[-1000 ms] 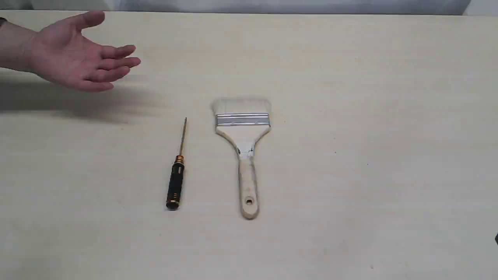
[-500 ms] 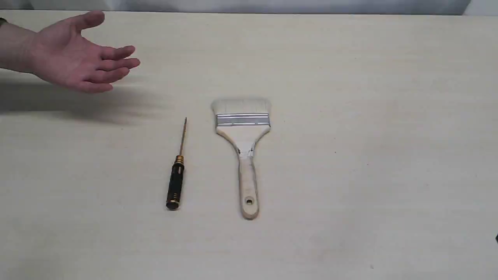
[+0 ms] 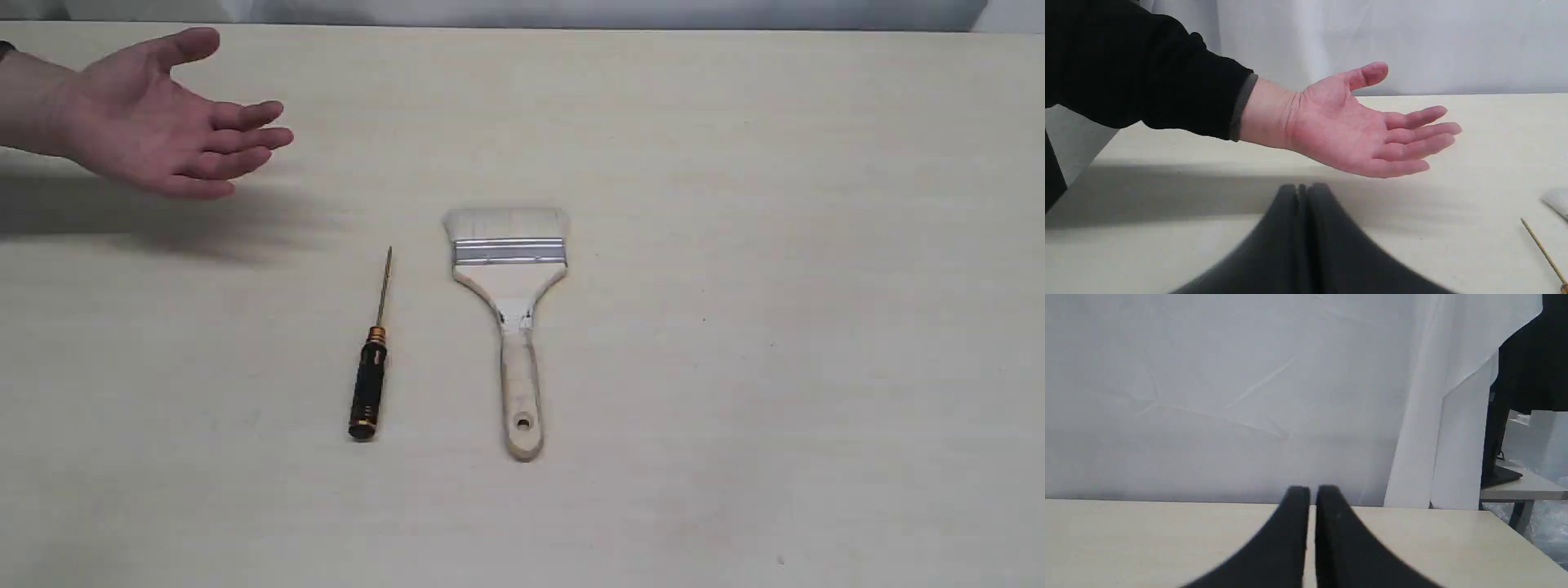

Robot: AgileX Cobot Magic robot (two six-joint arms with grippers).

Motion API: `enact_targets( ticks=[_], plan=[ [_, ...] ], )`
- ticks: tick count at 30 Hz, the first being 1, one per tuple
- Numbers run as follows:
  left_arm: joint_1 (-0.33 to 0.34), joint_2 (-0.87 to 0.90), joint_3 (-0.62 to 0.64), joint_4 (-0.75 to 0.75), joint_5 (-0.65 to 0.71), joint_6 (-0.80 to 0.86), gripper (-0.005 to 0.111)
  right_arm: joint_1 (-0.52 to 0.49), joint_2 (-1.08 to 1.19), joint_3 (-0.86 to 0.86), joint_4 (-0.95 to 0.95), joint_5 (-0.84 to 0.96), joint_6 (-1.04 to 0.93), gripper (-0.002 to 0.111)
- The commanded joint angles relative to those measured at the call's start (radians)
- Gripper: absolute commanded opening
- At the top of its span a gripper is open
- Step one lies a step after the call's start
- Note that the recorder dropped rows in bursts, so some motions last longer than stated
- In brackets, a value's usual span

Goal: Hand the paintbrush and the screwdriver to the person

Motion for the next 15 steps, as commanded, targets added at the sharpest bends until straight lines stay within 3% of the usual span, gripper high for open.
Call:
enact_targets(
  ticks=[1, 7, 11, 15],
  plan=[
    [-0.008, -0.002, 0.002, -0.003, -0.005, -0.002, 0.0, -0.003, -0.005, 0.002, 0.001, -0.043, -0.003, 0.005],
    [-0.008, -0.002, 0.002, -0.003, -0.005, -0.002, 0.0, -0.003, -0.005, 0.002, 0.001, -0.152, 0.218, 0.005],
    [-0.008, -0.002, 0.002, -0.003, -0.005, -0.002, 0.0, -0.003, -0.005, 0.002, -0.006, -0.073, 0.447, 0.005],
    [-0.008, -0.002, 0.002, -0.003, -0.005, -0.002, 0.0, -0.003, -0.005, 0.002, -0.01, -0.025, 0.496, 0.005]
  ],
)
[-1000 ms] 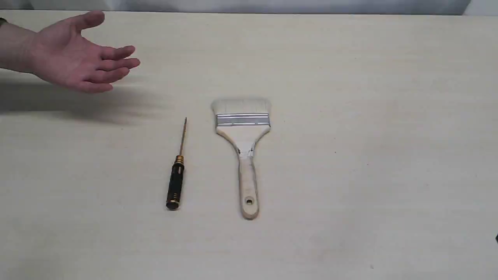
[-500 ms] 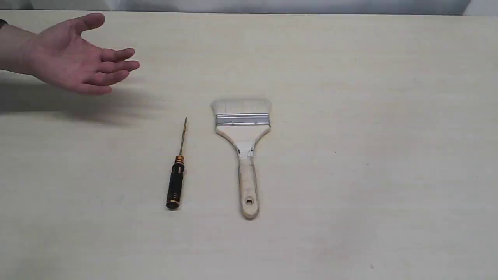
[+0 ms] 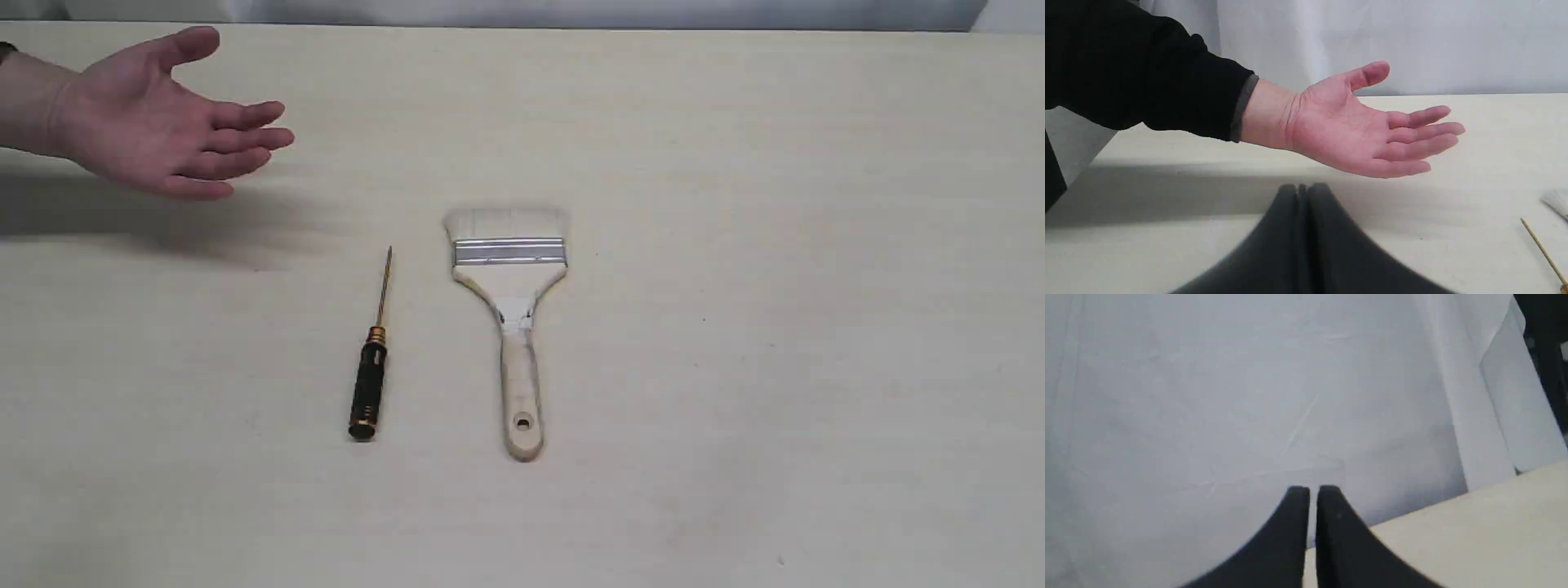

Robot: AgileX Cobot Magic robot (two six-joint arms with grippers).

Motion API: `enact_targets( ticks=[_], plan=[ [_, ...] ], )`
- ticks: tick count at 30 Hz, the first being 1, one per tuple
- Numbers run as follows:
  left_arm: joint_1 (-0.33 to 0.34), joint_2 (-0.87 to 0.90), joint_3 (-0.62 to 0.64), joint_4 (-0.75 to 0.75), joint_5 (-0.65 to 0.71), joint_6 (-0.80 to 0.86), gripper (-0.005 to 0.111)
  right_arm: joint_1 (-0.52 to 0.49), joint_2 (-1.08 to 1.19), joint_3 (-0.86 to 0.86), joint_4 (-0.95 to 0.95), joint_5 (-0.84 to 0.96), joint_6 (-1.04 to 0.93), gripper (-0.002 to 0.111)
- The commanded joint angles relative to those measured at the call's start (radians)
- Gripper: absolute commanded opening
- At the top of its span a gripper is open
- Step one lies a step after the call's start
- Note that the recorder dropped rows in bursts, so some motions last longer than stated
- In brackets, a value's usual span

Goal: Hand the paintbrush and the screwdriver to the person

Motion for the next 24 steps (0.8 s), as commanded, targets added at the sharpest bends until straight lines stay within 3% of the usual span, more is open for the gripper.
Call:
enact_targets(
  ticks=[1, 7, 10, 13, 19, 24],
  plan=[
    [-0.008, -0.002, 0.002, -0.003, -0.005, -0.002, 0.0, -0.003, -0.005, 0.002, -0.01, 0.032, 0.048, 0.005],
    [-0.008, -0.002, 0.002, -0.001, -0.006, -0.002, 0.0, 0.049, -0.005, -0.04, -0.01, -0.102, 0.114, 0.005],
    [-0.008, -0.002, 0.002, -0.001, -0.006, -0.002, 0.0, 0.125, -0.005, -0.136, -0.131, -0.187, 0.194, 0.005],
    [-0.008, -0.002, 0.002, -0.001, -0.006, -0.002, 0.0, 0.2, 0.066, -0.268, -0.462, -0.301, 0.407, 0.007],
    [-0.008, -0.002, 0.002, -0.001, -0.006, -0.002, 0.0, 0.242, 0.363, -0.561, -1.153, -0.366, 0.926, 0.032],
    [-0.008, -0.002, 0.002, -0.001, -0.006, -0.002, 0.0, 0.242, 0.646, -0.769, -1.622, -0.428, 1.371, 0.033]
  ],
)
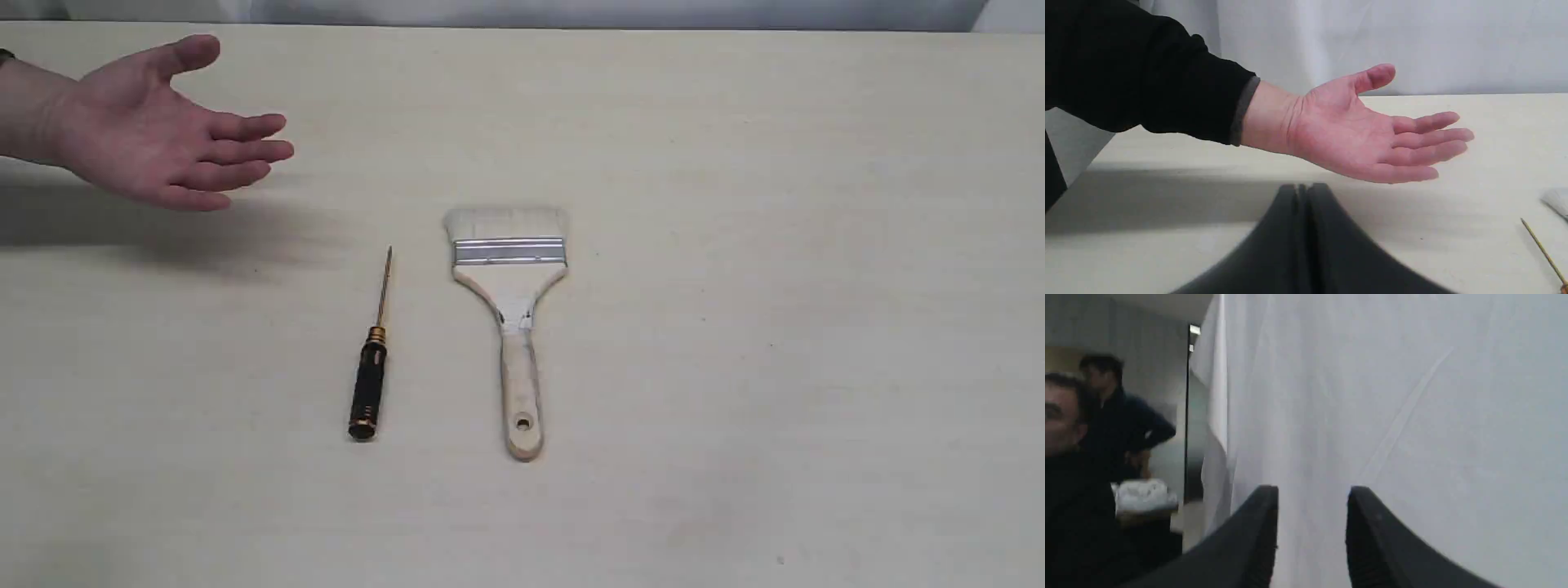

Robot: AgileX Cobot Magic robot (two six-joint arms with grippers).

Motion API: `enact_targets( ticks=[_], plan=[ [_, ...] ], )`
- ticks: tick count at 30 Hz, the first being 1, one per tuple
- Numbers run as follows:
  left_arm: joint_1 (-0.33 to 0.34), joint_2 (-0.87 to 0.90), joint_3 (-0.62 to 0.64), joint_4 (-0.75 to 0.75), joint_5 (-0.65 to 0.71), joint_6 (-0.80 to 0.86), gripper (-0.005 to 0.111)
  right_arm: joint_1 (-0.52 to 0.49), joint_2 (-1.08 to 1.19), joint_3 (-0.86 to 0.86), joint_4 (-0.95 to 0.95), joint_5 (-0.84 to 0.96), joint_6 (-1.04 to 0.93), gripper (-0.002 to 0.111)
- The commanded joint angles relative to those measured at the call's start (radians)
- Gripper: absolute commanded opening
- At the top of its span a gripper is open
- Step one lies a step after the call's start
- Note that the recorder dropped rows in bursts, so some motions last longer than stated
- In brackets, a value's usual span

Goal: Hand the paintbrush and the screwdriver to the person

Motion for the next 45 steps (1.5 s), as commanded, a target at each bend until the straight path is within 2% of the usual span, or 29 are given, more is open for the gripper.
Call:
enact_targets(
  ticks=[1, 5, 8, 14, 16, 18, 19, 20, 22, 24, 25, 27, 30, 33, 35, 38, 41, 45],
  plan=[
    [-0.008, -0.002, 0.002, -0.001, -0.006, -0.002, 0.0, 0.003, 0.191, -0.133, -0.322, -0.077, 0.336, 0.033],
    [-0.008, -0.002, 0.002, -0.001, -0.006, -0.002, 0.0, 0.012, 0.402, -0.268, -0.322, -0.185, 0.369, 0.033],
    [-0.008, -0.002, 0.002, -0.001, -0.006, -0.002, 0.0, 0.051, 0.533, -0.319, -0.322, -0.176, 0.338, 0.033],
    [-0.008, -0.002, 0.002, -0.004, -0.005, -0.002, 0.0, 0.213, 0.71, -0.289, -0.322, -0.095, -0.215, 0.033],
    [-0.008, -0.002, 0.002, -0.004, -0.005, -0.002, 0.0, 0.315, 0.732, -0.242, -0.322, 0.1, -0.426, 0.033],
    [-0.008, -0.002, 0.002, -0.004, -0.005, -0.002, 0.0, 0.431, 0.747, -0.196, -0.322, 0.466, -0.639, 0.033],
    [-0.008, -0.002, 0.002, -0.004, -0.005, -0.002, 0.0, 0.515, 0.76, -0.176, -0.322, 0.692, -0.716, 0.033],
    [-0.008, -0.002, 0.002, -0.004, -0.005, -0.002, 0.0, 0.554, 0.774, -0.172, -0.322, 0.859, -0.744, 0.033],
    [-0.008, -0.002, 0.002, -0.004, -0.005, -0.002, 0.0, 0.648, 0.813, -0.186, -0.322, 1.191, -0.681, 0.033],
    [-0.008, -0.002, 0.002, -0.004, -0.005, -0.002, 0.0, 0.705, 0.838, -0.231, -0.307, 1.376, -0.488, 0.033],
    [-0.008, -0.002, 0.002, -0.004, -0.005, -0.002, 0.0, 0.725, 0.841, -0.267, -0.222, 1.406, -0.409, 0.032],
    [-0.008, -0.002, 0.002, -0.004, -0.005, -0.002, 0.0, 0.736, 0.838, -0.336, 0.019, 1.287, -0.447, 0.031],
    [-0.008, -0.002, 0.002, -0.004, -0.005, -0.002, 0.0, 0.731, 0.846, -0.446, 0.448, 1.056, -0.698, 0.03],
    [-0.008, -0.002, 0.002, -0.004, -0.005, -0.002, 0.0, 0.733, 0.889, -0.56, 0.727, 1.051, -0.908, 0.039],
    [-0.008, -0.002, 0.002, -0.004, -0.005, -0.002, 0.0, 0.733, 0.932, -0.638, 0.811, 1.15, -0.953, 0.049],
    [-0.008, -0.002, 0.002, -0.002, -0.008, -0.002, 0.0, 0.733, 0.996, -0.719, 0.824, 1.304, -0.955, 0.058],
    [-0.008, -0.002, 0.002, -0.002, -0.008, -0.002, 0.0, 0.733, 1.072, -0.772, 0.859, 1.418, -0.998, 0.058],
    [-0.008, -0.002, 0.002, -0.002, -0.008, -0.002, 0.0, 0.726, 1.167, -0.785, 0.953, 1.397, -1.034, 0.058]
  ],
)
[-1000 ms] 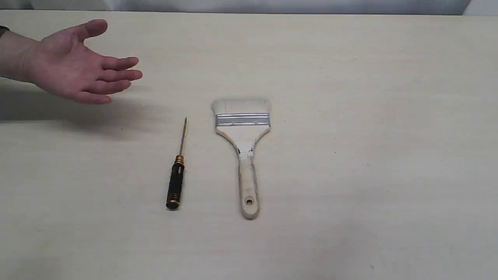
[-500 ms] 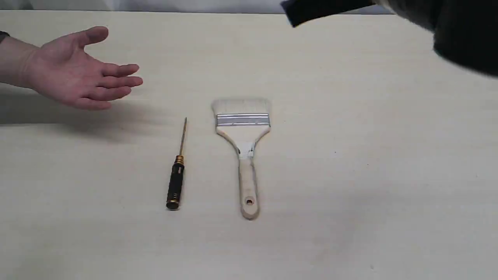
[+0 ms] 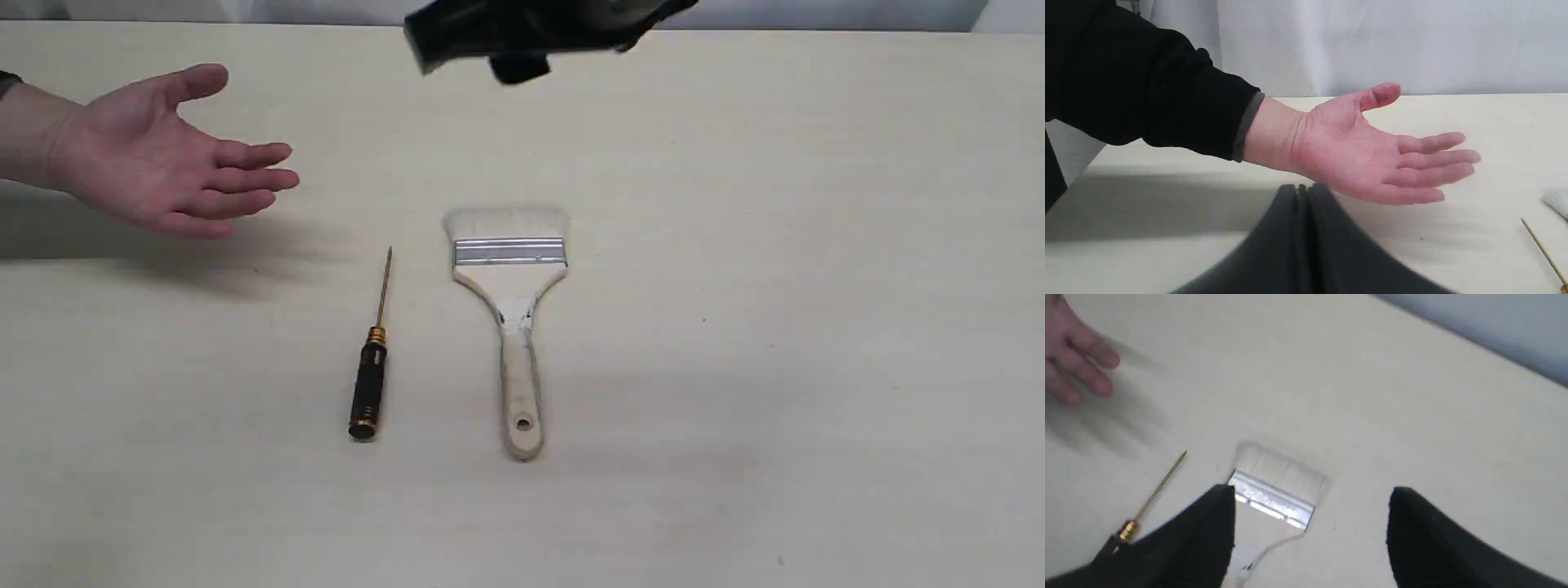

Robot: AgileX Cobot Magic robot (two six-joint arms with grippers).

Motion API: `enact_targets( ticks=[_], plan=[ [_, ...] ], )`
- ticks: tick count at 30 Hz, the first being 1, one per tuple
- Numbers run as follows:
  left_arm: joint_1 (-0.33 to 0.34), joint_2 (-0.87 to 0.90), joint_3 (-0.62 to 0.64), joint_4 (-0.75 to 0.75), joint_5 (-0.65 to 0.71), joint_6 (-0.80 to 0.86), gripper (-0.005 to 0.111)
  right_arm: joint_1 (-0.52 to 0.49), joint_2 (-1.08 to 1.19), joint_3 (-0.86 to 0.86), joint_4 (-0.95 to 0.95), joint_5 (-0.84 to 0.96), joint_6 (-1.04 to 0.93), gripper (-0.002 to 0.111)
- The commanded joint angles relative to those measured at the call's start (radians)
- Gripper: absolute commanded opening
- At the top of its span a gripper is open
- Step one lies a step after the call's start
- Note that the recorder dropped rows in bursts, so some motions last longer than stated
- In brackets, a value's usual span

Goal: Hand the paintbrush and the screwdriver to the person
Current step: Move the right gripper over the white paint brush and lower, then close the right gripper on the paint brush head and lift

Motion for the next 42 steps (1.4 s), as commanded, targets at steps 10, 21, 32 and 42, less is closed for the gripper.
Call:
enact_targets(
  ticks=[10, 21, 32, 42],
  plan=[
    [-0.008, -0.002, 0.002, -0.002, -0.008, -0.002, 0.0, -0.088, 0.3, -0.012, 0.284, -0.096, -0.041, 0.059],
    [-0.008, -0.002, 0.002, -0.002, -0.008, -0.002, 0.0, -0.088, 0.428, -0.012, 0.336, -0.131, -0.028, 0.059],
    [-0.008, -0.002, 0.002, -0.004, -0.004, -0.002, 0.0, -0.088, 0.53, -0.012, 0.341, -0.13, 0.004, 0.059],
    [-0.008, -0.002, 0.002, -0.004, -0.004, -0.002, 0.0, -0.088, 0.557, -0.012, 0.337, -0.064, 0.016, 0.059]
  ],
)
